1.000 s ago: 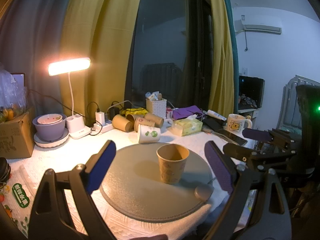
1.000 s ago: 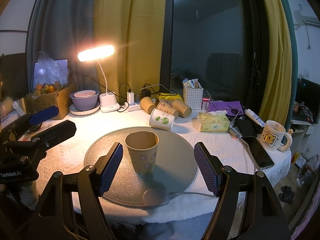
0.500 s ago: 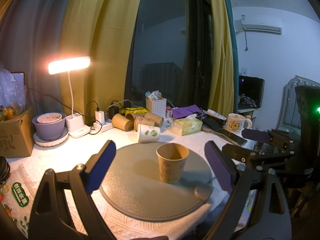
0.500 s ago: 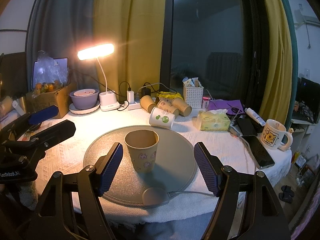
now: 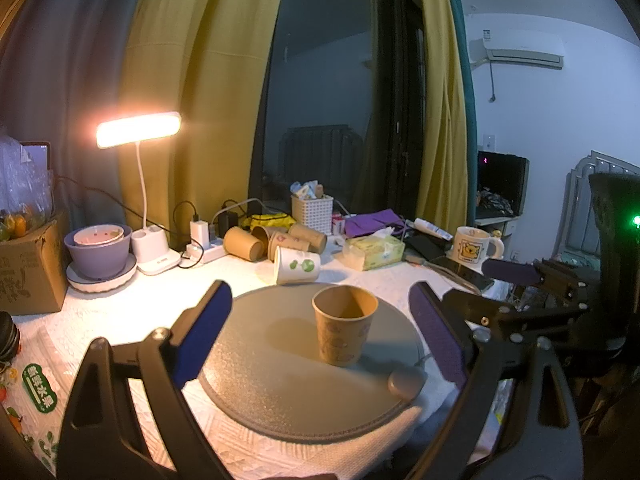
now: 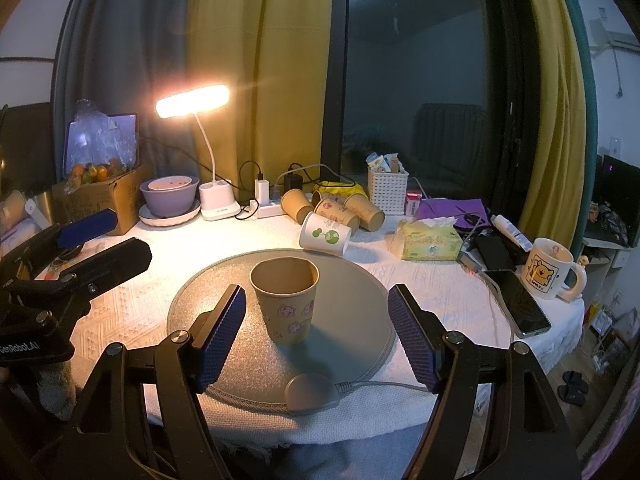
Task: Flip cup upright
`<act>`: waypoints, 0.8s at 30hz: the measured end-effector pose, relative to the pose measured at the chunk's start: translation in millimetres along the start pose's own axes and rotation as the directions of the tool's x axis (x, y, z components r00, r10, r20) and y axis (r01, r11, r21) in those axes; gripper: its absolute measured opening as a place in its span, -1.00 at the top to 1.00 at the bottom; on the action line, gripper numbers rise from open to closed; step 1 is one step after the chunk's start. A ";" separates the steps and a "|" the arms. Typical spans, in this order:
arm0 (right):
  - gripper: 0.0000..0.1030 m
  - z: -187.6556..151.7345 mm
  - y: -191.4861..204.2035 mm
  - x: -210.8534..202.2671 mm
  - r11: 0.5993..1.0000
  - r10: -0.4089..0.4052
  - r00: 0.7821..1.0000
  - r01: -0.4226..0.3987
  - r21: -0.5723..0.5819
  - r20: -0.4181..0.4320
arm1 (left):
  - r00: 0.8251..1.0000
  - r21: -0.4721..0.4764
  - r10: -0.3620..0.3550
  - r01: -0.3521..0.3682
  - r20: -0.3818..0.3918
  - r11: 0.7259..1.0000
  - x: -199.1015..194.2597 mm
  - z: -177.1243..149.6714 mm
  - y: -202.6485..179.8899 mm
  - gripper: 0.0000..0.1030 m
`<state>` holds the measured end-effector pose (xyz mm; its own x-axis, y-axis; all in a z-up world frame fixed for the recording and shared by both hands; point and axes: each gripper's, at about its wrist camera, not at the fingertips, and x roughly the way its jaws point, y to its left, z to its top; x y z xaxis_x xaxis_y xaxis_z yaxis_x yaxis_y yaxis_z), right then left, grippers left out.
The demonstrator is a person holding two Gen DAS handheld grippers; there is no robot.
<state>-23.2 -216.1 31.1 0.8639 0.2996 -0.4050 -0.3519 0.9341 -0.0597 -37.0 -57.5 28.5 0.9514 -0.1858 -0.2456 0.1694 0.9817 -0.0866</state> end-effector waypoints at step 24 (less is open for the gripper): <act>-0.49 -1.0 -0.1 1.0 1.000 0.001 1.000 -0.001 -0.001 -0.003 | 1.000 -0.001 -0.001 0.001 -0.001 1.000 -0.2 0.4 0.0 -0.77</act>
<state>-22.7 -216.2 29.8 0.8623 0.2999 -0.4080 -0.3531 0.9337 -0.0600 -37.1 -57.4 29.0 0.9510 -0.1866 -0.2463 0.1700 0.9816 -0.0873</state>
